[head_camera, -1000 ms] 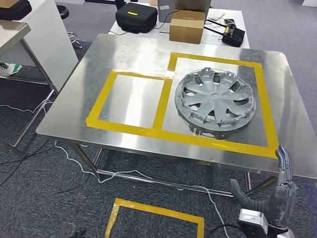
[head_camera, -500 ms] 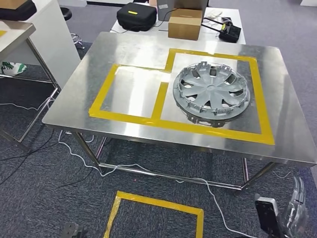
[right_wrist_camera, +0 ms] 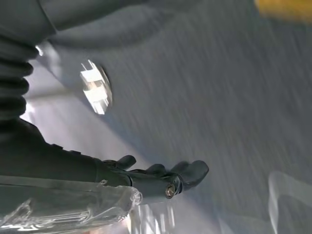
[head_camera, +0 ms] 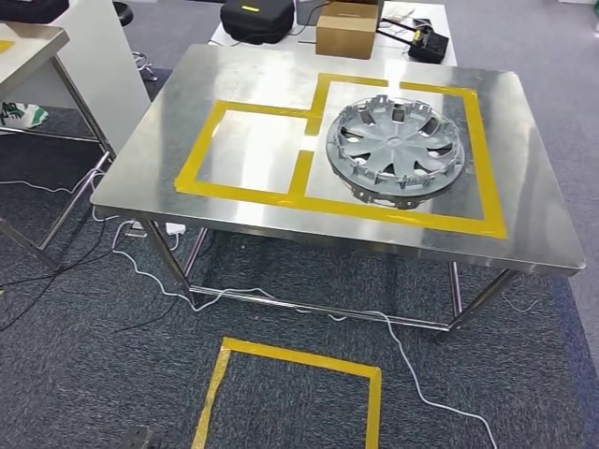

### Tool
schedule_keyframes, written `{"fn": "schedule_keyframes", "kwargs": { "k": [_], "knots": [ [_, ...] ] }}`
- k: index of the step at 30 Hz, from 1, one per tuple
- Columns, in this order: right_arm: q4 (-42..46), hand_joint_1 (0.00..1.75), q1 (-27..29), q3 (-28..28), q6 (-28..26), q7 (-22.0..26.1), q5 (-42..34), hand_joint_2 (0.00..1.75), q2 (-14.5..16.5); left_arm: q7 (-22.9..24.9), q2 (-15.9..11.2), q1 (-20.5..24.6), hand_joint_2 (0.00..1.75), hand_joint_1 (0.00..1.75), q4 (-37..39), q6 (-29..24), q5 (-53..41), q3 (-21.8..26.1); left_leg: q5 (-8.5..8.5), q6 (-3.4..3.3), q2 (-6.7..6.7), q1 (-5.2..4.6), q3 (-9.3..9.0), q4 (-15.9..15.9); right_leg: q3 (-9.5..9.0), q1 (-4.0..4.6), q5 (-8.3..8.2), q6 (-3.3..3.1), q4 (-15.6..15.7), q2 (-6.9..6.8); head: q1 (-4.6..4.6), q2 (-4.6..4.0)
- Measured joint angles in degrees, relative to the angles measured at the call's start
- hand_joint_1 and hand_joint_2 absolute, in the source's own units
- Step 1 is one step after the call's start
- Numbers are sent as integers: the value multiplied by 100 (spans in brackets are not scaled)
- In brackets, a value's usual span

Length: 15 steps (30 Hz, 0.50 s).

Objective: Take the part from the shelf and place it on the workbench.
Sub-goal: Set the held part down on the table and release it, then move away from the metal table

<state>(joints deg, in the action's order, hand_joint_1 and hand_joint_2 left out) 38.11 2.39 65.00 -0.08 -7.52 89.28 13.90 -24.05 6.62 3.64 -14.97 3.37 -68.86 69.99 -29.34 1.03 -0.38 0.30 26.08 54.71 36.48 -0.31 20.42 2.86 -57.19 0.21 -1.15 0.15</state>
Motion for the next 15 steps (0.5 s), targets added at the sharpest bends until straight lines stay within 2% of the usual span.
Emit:
{"fn": "schedule_keyframes", "kwargs": {
  "k": [1,3,4,5,7,8,9,10,11,12,13,14,15],
  "knots": [
    [-185,0,-15,95,181,-101,-11,0,-4,25,-18,-5,0,0,0,2,-33,2,48,-53,14,0,44,5,37,-11,75,28,-45,1,-4,0],
    [-485,0,-42,261,437,-252,-49,0,-8,46,-50,-11,0,0,0,4,-77,4,152,-139,40,10,148,3,161,-24,448,73,-336,0,-16,0],
    [-569,0,-50,308,493,-291,-64,0,-7,49,-62,-11,0,0,0,4,-88,4,183,-157,42,9,183,3,211,-25,620,84,-472,-3,-23,0],
    [-608,0,-54,329,515,-305,-72,0,-6,49,-66,-10,0,0,0,4,-90,5,199,-164,43,8,201,3,237,-26,712,89,-562,-2,-22,0],
    [-623,0,-56,339,519,-307,-73,0,-6,49,-67,-10,0,0,0,4,-92,5,206,-165,42,7,211,3,250,-26,751,92,-611,-3,-23,0],
    [-647,0,-62,354,528,-310,-76,0,-6,49,-70,-10,0,0,0,4,-94,6,221,-166,42,5,231,4,279,-26,828,95,-719,-3,-26,0],
    [-738,0,-95,432,563,-296,-124,0,-6,50,-79,-11,0,0,0,4,-105,7,307,-162,47,-3,343,12,272,-24,907,95,-1007,-2,-29,0],
    [-829,0,-132,520,599,-274,-194,0,-6,51,-86,-10,0,0,0,5,-118,8,405,-155,68,-10,477,25,167,-23,906,93,-1181,-6,-32,0],
    [-918,0,-175,627,632,-236,-293,0,-6,53,-93,-9,0,0,0,7,-132,8,512,-144,92,-16,624,40,-39,-21,864,92,-1212,-28,-35,0],
    [-996,0,-231,745,664,-186,-412,0,-6,56,-99,-9,0,0,0,9,-148,9,621,-120,119,-24,763,63,-359,-20,821,93,-1025,-94,-38,0],
    [-1011,0,-273,818,678,-138,-518,0,-3,59,-100,-12,0,0,0,13,-158,9,668,-95,148,-30,817,83,-705,-7,806,93,-551,-184,-45,0],
    [-1024,0,-322,894,701,-85,-620,0,1,61,-103,-17,0,0,0,16,-170,9,711,-64,176,-38,840,96,-927,6,856,72,-190,-247,-43,0],
    [-1036,0,-371,966,725,-36,-712,0,5,62,-107,-17,0,0,0,20,-182,9,751,-29,216,-43,847,105,-1047,22,927,42,42,-280,-45,-1]
  ]
}}
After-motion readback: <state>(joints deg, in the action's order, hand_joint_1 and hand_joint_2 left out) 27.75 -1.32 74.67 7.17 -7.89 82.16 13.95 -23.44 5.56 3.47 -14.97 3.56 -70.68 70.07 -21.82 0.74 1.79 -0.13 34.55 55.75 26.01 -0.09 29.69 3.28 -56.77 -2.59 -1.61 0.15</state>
